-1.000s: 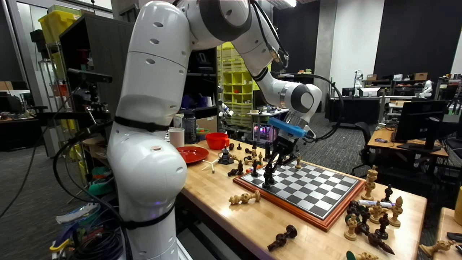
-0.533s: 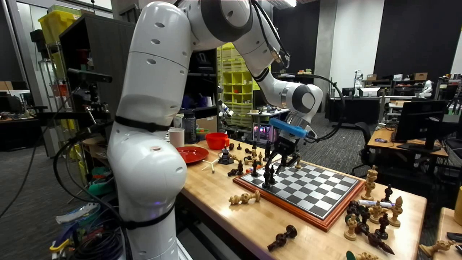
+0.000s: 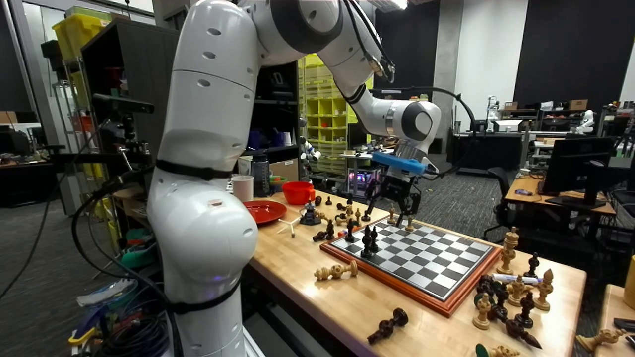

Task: Put one black chess piece on the chess board

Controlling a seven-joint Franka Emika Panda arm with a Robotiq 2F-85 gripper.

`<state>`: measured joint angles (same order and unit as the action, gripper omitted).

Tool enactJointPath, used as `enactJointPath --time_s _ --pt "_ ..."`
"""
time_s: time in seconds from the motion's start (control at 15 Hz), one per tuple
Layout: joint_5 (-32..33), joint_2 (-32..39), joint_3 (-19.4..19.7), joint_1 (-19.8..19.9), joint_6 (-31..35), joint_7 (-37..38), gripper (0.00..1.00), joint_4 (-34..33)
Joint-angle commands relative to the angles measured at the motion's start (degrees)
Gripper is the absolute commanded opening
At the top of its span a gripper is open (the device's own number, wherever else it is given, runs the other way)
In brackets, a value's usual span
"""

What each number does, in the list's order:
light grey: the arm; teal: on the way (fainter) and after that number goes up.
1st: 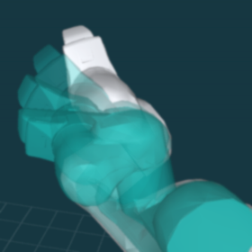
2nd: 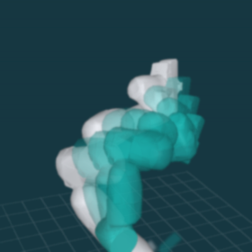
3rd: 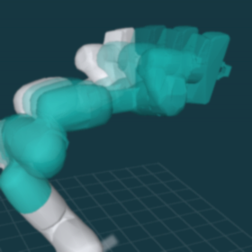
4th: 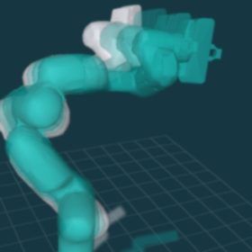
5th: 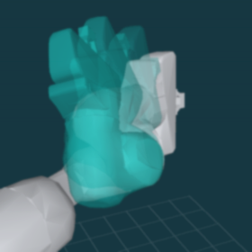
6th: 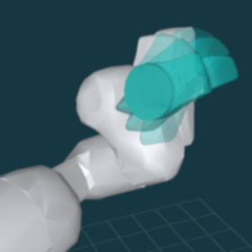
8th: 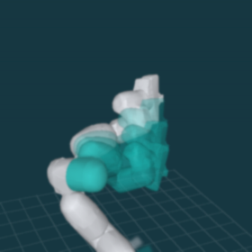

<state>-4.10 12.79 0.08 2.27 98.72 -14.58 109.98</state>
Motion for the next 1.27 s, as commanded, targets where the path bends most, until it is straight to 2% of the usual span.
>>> enactJointPath --time_s 0.0,0.47,0.73,0.8,0.87,1.2 --pt "3.7 -8.4 -1.0 -2.2 1.3 3.9 1.00 3.3" --pt "10.3 -26.3 -4.3 -6.1 4.9 14.3 1.00 12.1" --pt "10.4 -35.0 -6.4 -6.9 5.1 19.1 1.00 17.6" --pt "8.7 -36.1 -6.2 -7.2 4.1 17.9 1.00 18.1" --pt "9.4 -31.6 -6.2 -6.7 3.4 17.4 1.00 14.3" --pt "9.3 -35.0 -6.3 -7.0 3.4 17.4 1.00 17.1"
